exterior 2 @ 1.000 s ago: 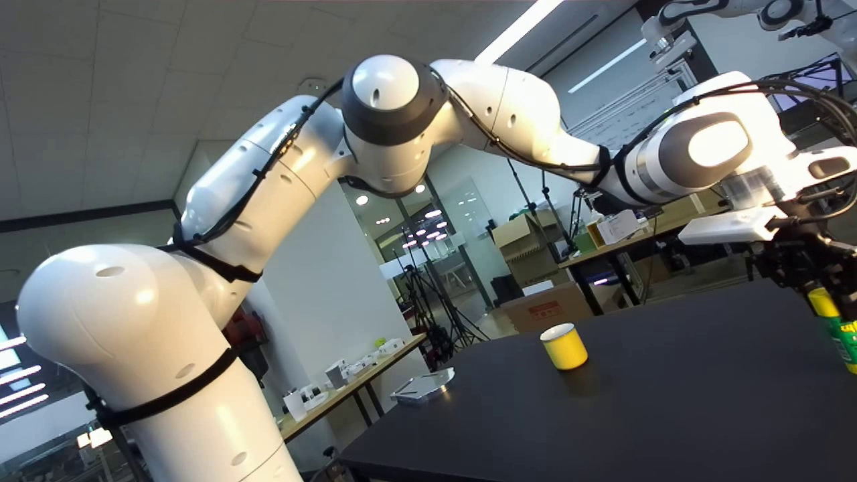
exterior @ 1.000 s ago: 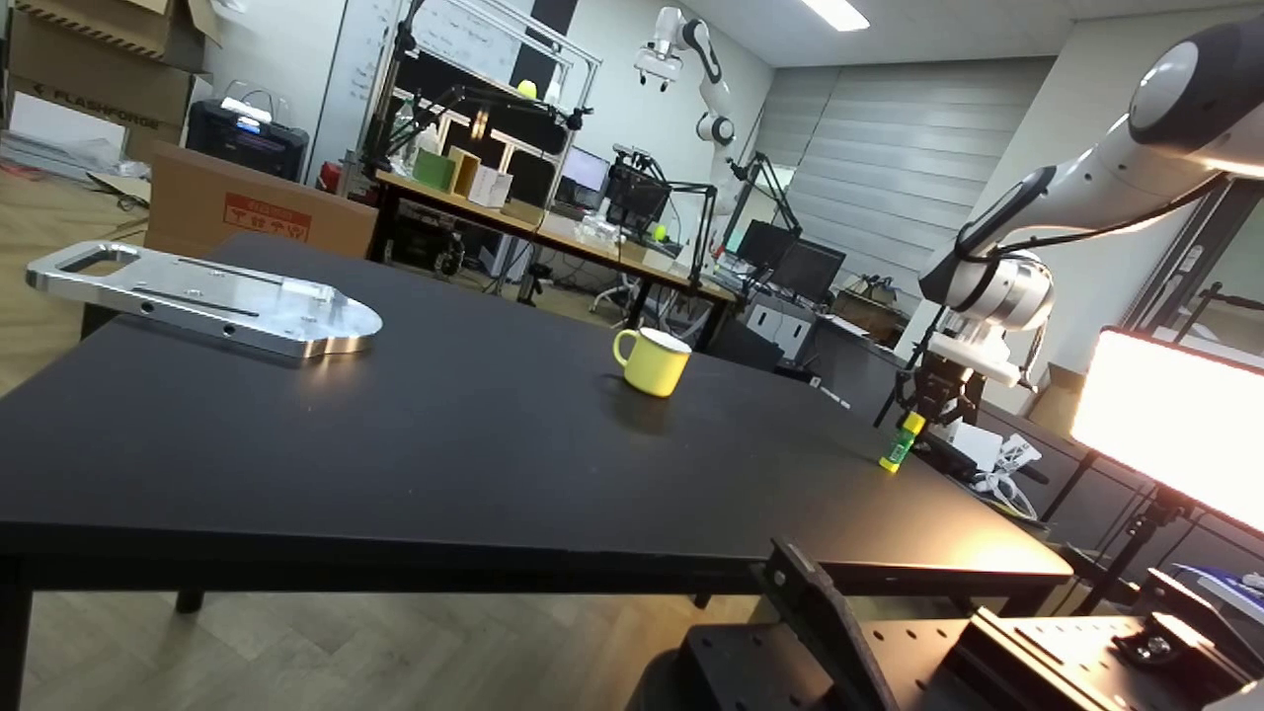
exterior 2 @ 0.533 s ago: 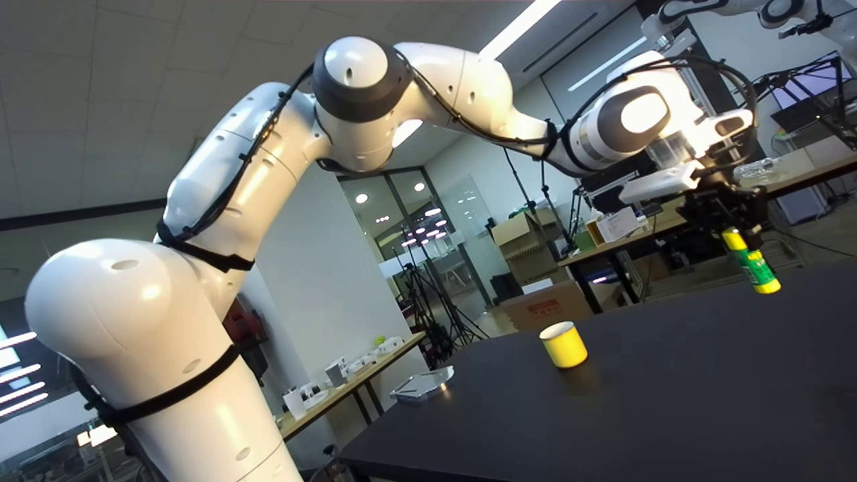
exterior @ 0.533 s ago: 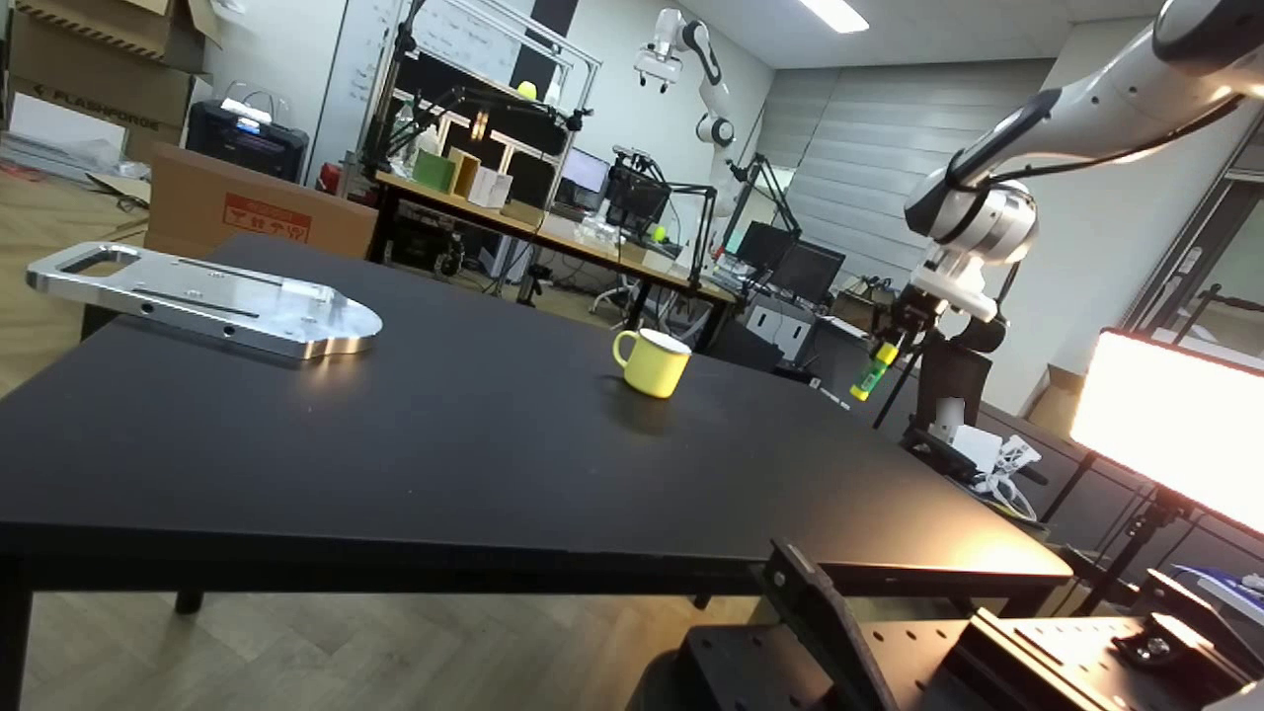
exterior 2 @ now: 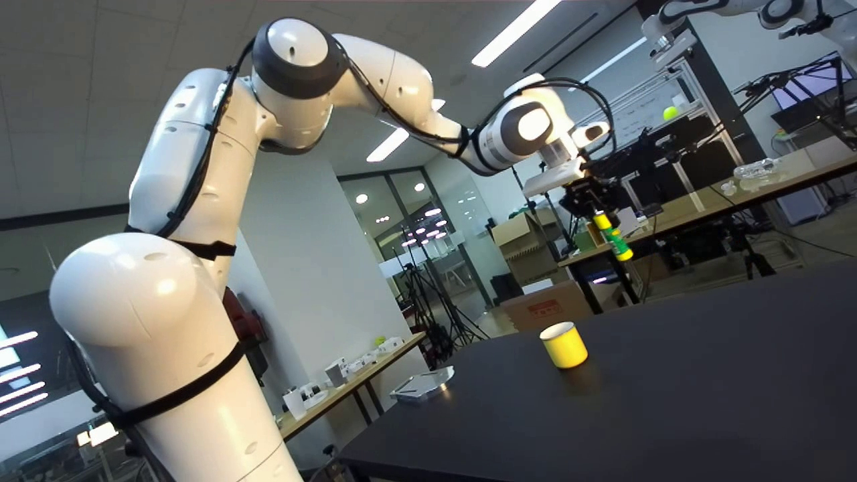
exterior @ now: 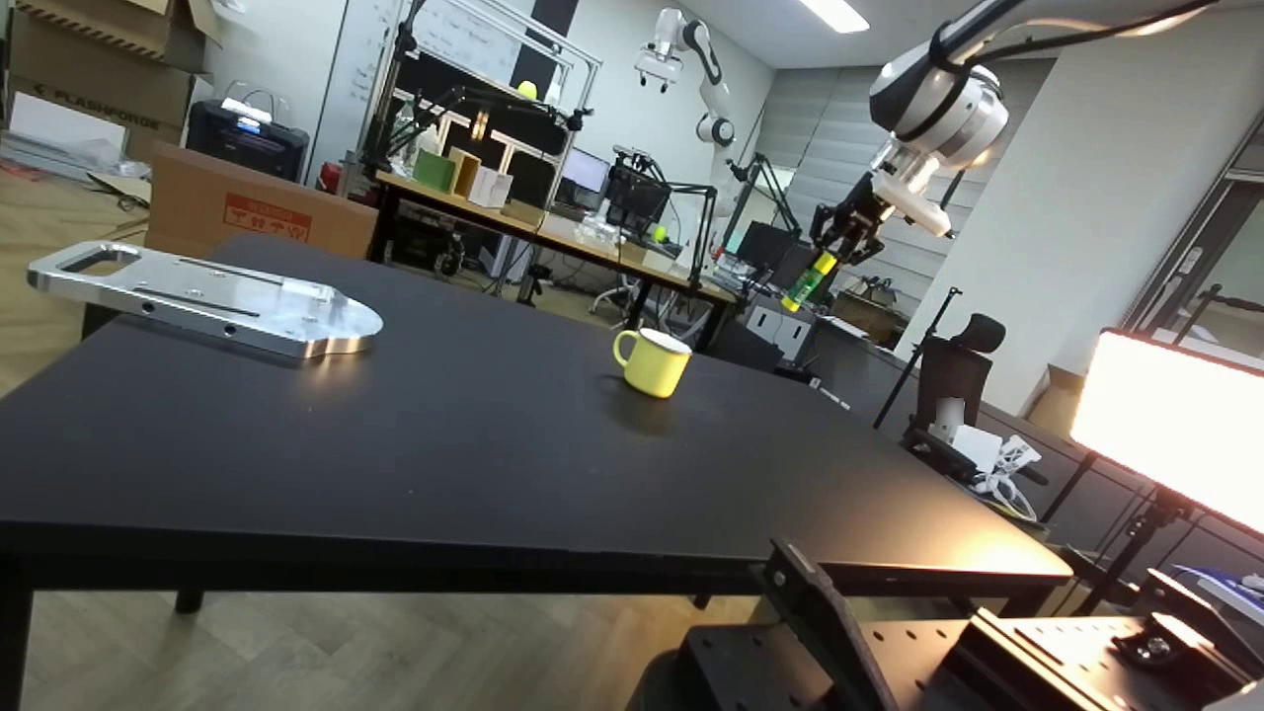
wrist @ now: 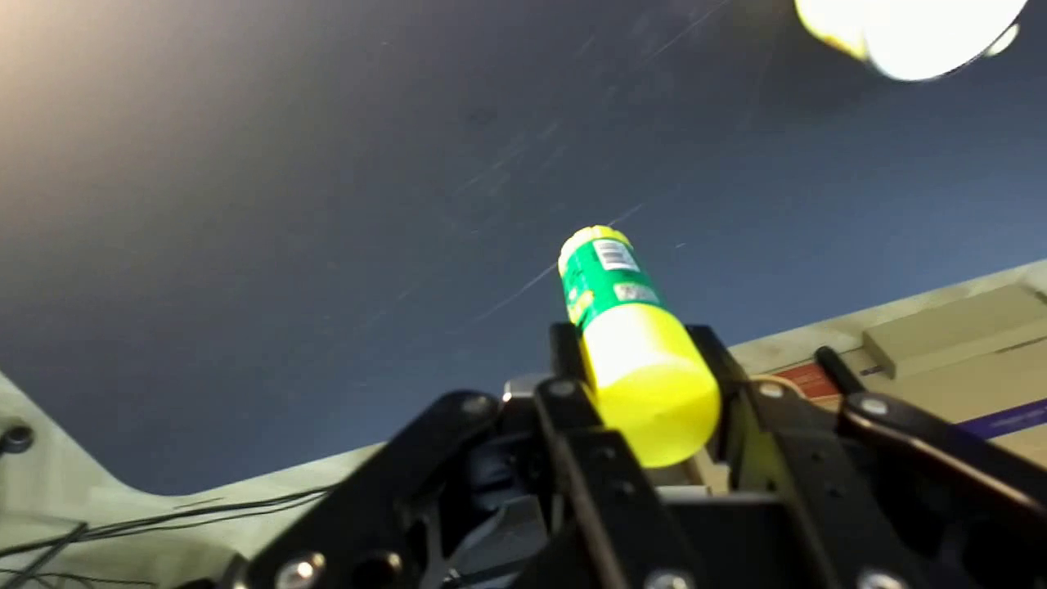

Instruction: Put the glue stick inside the yellow mug

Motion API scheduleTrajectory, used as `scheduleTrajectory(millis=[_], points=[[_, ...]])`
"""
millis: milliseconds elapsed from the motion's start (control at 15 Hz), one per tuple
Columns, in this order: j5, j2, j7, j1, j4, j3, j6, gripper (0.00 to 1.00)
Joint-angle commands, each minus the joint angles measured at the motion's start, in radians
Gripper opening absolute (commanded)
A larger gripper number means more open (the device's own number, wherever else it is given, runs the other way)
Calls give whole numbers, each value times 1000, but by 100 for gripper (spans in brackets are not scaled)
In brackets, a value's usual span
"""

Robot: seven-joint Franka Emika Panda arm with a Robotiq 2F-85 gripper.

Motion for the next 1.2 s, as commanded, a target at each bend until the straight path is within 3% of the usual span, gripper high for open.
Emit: scheduleTrajectory(millis=[0,267,400,467,533,933,1000,1133], points=[[-15,-155,-58,59,-196,65,0,9],[-13,-257,-65,157,-360,132,29,9],[-48,-294,26,236,-434,137,53,9],[-14,-220,-38,193,-328,133,21,9],[-15,-232,-27,216,-353,138,27,34],[-13,-225,-42,193,-347,130,27,34],[-13,-224,-42,193,-347,130,27,9],[-38,-178,-47,190,-290,117,7,9]])
